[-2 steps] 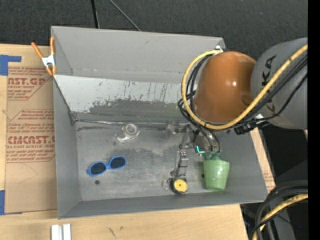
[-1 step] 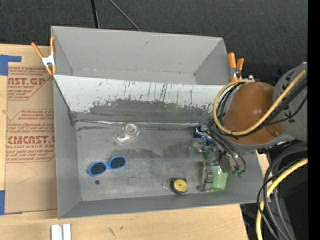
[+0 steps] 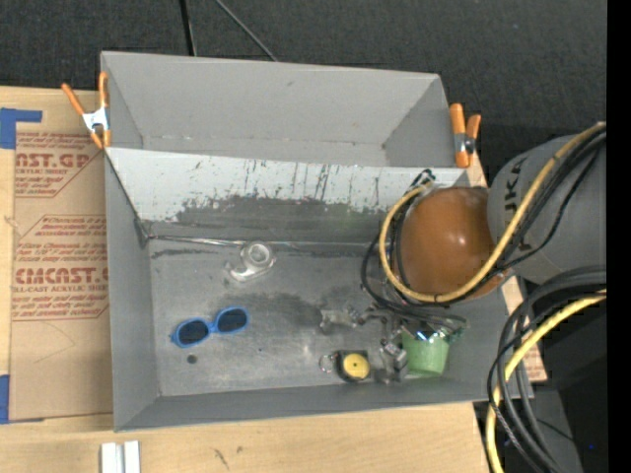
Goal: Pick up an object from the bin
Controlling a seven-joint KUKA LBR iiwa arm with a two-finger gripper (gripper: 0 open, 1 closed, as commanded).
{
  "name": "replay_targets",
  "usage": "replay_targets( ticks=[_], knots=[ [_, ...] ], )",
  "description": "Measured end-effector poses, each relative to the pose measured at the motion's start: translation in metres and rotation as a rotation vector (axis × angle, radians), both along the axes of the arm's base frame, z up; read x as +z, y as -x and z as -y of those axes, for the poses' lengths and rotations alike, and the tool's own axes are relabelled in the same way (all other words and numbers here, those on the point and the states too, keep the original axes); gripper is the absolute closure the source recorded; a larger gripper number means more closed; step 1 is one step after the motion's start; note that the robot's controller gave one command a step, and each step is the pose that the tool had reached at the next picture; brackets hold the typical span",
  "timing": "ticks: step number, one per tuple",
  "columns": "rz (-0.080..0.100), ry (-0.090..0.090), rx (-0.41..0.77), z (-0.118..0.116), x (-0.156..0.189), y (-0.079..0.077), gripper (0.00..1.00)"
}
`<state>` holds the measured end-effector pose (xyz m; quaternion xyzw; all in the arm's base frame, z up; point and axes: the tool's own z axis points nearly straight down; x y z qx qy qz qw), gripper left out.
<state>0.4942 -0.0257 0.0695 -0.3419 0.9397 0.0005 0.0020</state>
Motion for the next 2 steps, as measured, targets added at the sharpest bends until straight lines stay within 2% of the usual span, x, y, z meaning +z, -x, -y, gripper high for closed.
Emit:
replay_targets(
  ticks=[1,2],
  knots=[
    [0.016,0.001,0.065,-0.0307,0.0030,0.0095,0.00],
    [0.007,0.001,0.061,-0.0298,0.0023,0.0118,1.00]
  ],
)
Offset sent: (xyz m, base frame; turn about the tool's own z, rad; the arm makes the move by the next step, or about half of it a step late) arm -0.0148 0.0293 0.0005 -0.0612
